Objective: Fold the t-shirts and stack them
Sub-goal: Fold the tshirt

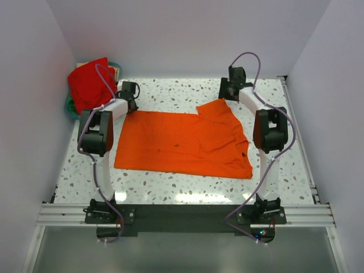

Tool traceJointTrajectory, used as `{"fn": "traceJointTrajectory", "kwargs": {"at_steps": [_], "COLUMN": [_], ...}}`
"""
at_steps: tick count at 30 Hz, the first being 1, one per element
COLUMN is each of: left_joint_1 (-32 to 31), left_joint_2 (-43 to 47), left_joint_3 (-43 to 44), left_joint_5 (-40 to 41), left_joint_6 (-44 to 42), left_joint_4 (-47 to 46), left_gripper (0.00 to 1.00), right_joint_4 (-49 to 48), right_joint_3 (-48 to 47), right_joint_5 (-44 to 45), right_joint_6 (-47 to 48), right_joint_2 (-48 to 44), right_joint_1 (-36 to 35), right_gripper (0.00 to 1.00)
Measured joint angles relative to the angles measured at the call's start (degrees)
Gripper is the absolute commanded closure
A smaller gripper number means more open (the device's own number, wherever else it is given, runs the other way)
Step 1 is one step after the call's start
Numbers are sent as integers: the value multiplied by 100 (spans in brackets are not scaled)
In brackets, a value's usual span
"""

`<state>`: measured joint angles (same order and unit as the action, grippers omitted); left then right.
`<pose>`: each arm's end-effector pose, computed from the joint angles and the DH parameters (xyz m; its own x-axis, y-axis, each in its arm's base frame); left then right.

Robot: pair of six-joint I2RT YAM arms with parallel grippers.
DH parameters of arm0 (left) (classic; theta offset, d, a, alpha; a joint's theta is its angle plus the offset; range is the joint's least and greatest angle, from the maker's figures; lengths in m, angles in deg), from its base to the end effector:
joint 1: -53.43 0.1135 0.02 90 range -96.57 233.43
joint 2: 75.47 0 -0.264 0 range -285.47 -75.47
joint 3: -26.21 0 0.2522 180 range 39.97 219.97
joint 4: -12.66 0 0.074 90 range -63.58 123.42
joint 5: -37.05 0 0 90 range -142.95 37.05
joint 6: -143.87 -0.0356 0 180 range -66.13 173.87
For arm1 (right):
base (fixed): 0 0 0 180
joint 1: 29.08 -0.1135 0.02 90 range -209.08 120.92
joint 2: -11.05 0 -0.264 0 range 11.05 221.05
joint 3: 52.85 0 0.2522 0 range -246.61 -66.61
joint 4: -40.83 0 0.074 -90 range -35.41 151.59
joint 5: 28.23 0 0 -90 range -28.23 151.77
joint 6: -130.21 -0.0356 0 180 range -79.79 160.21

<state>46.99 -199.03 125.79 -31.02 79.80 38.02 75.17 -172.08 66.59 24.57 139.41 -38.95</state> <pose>0.4647 -0.0391 0.1498 -0.6177 -0.3385 -0.7099 -0.4535 0.8907 -0.0301 0.5052 0.0849 0.2052 -0.6825 0.1539 -0.7144 0.0761 0.9872 0.1400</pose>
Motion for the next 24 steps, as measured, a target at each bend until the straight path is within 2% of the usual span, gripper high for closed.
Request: {"fn": "traceJointTrajectory", "kwargs": {"at_steps": [7, 17, 18, 22, 24], "left_joint_1": [-2, -2, -2, -2, -2], "left_joint_2": [-2, -7, -7, -7, -7], "left_joint_3": [0, 0, 0, 0, 0], "left_joint_5": [-2, -4, -4, -2, -4], "left_joint_6": [2, 0, 0, 0, 0], "left_joint_4": [-2, -9, -9, -9, -11], "left_gripper": [88, 100, 100, 100, 100], "right_joint_4": [238, 588, 595, 619, 629], "right_joint_3": [-498, -824, -848, -885, -920], "right_joint_5": [24, 144, 162, 170, 170], "right_joint_6": [168, 232, 229, 225, 219], "right_joint_2": [501, 898, 916, 933, 955], "right_joint_1": [-17, -151, -166, -203, -203], "right_gripper": [43, 47, 49, 67, 73]}}
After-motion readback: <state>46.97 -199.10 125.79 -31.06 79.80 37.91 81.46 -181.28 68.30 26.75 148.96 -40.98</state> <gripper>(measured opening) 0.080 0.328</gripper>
